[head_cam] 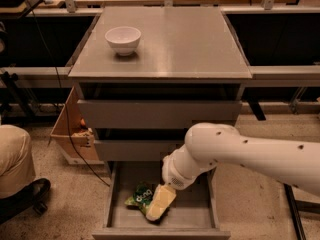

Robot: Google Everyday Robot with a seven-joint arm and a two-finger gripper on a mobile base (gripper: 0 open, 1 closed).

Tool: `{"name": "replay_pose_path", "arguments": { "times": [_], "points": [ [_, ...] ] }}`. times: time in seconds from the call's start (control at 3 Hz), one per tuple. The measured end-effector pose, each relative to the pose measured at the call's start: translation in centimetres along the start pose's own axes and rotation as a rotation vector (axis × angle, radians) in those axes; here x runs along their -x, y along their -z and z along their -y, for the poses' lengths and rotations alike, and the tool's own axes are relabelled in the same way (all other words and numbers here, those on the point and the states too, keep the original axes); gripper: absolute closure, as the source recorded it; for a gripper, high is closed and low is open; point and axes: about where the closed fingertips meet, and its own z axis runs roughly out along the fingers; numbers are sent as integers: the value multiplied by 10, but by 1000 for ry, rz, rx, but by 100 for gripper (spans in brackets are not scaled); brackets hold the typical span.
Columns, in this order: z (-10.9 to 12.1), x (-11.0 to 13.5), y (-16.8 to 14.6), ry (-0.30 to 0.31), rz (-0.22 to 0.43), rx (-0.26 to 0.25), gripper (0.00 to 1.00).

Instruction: Pick green rice chip bag from bottom drawer and place on counter

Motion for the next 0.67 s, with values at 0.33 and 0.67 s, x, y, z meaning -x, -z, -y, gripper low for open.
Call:
{"name": "replay_pose_path", "arguments": {
  "times": [0.33,0.67],
  "points": [
    [-10,11,-67,-1,42,17,0],
    [-10,12,-69,1,37,13,0]
  ]
}}
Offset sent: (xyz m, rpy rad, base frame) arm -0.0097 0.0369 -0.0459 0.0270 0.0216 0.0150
